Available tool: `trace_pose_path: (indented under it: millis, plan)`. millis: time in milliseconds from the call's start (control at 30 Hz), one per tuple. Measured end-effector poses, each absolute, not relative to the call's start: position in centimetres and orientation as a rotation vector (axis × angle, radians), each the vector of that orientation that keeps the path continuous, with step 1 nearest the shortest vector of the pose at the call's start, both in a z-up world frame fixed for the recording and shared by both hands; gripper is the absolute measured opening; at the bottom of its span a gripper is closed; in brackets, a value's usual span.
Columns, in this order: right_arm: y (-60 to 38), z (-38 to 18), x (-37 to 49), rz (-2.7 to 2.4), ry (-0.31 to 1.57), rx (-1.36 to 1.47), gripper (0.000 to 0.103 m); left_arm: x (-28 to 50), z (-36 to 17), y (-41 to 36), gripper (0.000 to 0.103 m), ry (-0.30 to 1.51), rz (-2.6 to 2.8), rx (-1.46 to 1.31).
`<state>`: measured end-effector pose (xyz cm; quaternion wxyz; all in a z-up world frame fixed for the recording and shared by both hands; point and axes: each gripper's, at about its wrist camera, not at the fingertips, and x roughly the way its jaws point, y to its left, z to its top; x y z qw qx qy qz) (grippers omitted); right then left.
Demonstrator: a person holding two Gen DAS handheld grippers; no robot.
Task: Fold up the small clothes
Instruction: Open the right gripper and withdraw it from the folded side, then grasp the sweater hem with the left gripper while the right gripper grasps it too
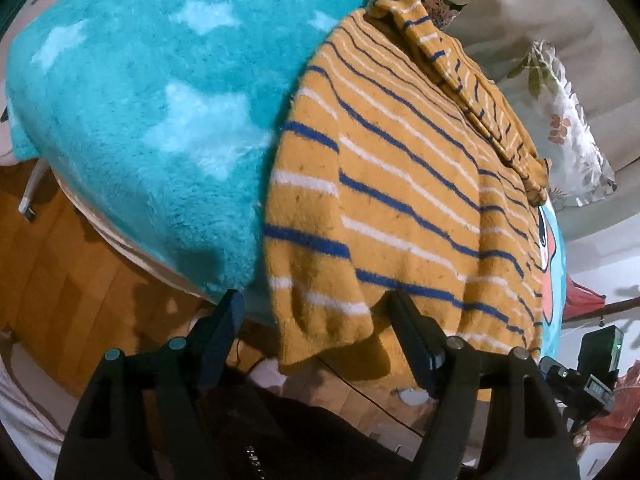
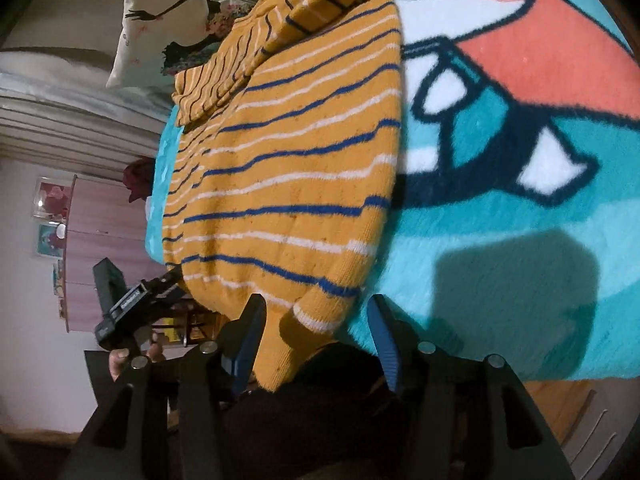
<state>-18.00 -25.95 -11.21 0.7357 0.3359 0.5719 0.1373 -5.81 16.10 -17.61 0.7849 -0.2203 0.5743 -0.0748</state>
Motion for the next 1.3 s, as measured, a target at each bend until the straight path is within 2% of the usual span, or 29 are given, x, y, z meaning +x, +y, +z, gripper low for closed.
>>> trace_pose_path:
  millis: [33,100,133,167,233,267,300,333,367,467,667,933,1100,1233,1300]
  plan:
    - [-26.2,-11.2,-18.2,0.31,1.258,0.745,0.06,-5.9,-17.3,15.9,0.072,1.241,-0.161,-0.472]
    - [-25.9,-11.2,-18.0,0.32,1.266,0.751,0.06,-6.1,-16.8,15.6,0.047,1.252,-0.167,-0.452]
    - [-25.7,-11.2,-18.0,0.333,1.271,0.758,0.06,-6.1,-16.5,15.1,0.031,1.263,-0.178,-0.433]
    - [-25.2,-11.3,-17.9,0.359,1.289,0.77,0.06,-6.1,-16.2,15.0,0.022,1.265,-0.178,-0.417]
    - [-24.2,-11.6,-17.8,0.363,1.315,0.755,0.06,-6.1,-15.4,14.5,0.014,1.261,-0.172,-0.381]
    - [-23.8,-12.0,-17.7,0.359,1.33,0.743,0.06,-6.1,-15.2,14.7,0.012,1.261,-0.167,-0.385]
    - [-23.3,-12.5,-17.6,0.364,1.339,0.755,0.051,-6.1,-14.9,14.7,0.012,1.259,-0.164,-0.394]
    - [-23.0,-12.8,-17.5,0.365,1.347,0.767,0.038,-6.2,-14.3,14.9,0.011,1.252,-0.165,-0.412]
    - [-22.7,-13.0,-17.5,0.358,1.363,0.761,0.007,-6.4,-13.9,15.0,0.011,1.246,-0.163,-0.422]
    - [-22.1,-12.4,-17.4,0.371,1.358,0.706,0.007,-7.0,-11.6,15.6,0.011,1.211,-0.161,-0.452]
    - [-22.9,-5.8,-16.6,0.459,1.182,0.675,0.006,-5.3,-6.5,15.8,0.011,1.11,-0.177,-0.542]
    - [-25.8,0.2,-8.1,0.466,0.984,0.722,0.006,7.1,-2.1,12.7,0.011,0.994,-0.238,-0.469]
    - [-28.6,-0.6,0.8,0.381,0.967,0.799,0.007,16.0,-4.3,10.0,0.011,1.014,-0.233,-0.391]
    - [-30.4,-4.2,6.7,0.241,1.01,0.845,0.008,21.7,-8.8,8.4,0.013,1.087,-0.221,-0.329]
    - [-31.0,-6.3,8.9,0.19,1.042,0.871,0.009,23.3,-10.3,8.4,0.018,1.113,-0.218,-0.343]
